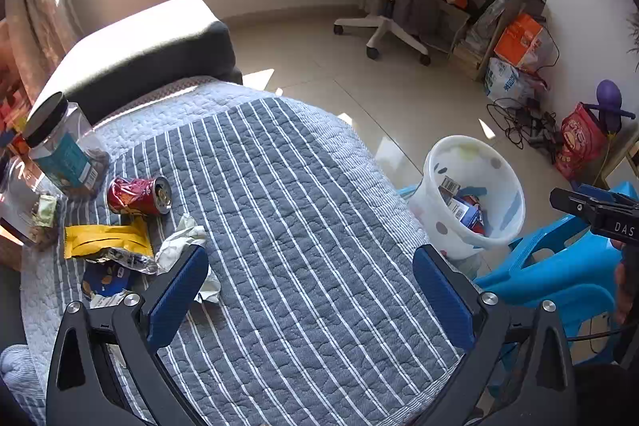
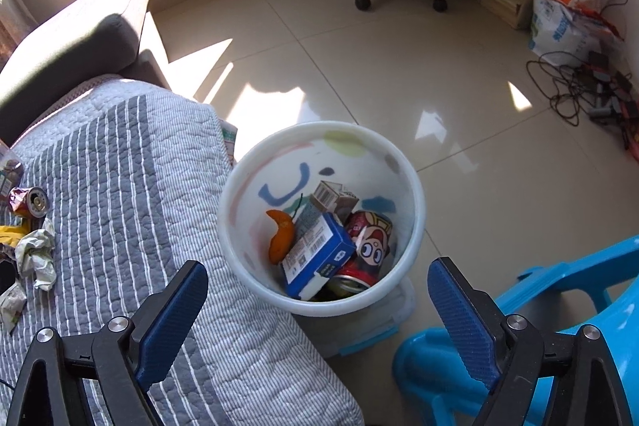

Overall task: Collect trash
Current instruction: 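Move both tools back over the remaining trash on the table, then grasp the white snack bag with the left tool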

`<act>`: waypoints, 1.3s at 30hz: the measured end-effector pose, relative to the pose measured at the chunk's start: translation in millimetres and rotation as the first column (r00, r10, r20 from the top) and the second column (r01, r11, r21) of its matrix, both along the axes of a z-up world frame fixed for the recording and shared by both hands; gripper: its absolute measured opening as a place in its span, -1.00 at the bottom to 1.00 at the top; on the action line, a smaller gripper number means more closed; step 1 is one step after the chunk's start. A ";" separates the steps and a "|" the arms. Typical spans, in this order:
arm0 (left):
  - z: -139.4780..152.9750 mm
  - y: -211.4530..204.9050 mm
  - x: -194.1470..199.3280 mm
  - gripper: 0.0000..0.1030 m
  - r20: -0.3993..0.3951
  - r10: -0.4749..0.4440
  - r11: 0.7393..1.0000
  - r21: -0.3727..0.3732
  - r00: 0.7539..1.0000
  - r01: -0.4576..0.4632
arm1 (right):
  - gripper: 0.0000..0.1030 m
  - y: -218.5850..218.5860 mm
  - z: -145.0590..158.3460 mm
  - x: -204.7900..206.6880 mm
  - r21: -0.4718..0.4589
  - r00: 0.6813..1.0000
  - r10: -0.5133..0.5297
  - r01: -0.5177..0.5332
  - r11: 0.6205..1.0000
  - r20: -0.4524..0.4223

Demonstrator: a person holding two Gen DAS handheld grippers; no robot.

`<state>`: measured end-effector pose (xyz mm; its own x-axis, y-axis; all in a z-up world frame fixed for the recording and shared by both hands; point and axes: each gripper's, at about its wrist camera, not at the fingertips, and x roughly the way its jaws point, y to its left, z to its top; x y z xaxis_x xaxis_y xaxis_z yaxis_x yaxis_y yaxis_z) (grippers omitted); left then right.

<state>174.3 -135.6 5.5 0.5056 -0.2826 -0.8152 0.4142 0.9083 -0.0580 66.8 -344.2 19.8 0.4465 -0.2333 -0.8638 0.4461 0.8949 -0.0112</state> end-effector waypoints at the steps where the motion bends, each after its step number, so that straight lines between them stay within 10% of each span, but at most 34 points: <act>1: -0.9 8.3 -0.1 1.00 -0.003 0.012 1.000 0.000 1.000 -0.012 | 0.81 5.8 -0.5 2.7 -0.001 1.000 0.009 -0.009 1.000 -0.003; 24: -32.6 181.9 35.3 1.00 -0.123 0.305 0.952 0.072 0.944 -0.298 | 0.82 144.6 -42.7 88.9 0.048 0.970 0.225 -0.221 0.974 -0.090; 39: -117.3 188.5 62.8 0.90 -0.293 0.185 0.972 0.194 0.938 -0.131 | 0.82 166.3 -66.9 109.6 0.077 0.953 0.263 -0.254 0.964 -0.153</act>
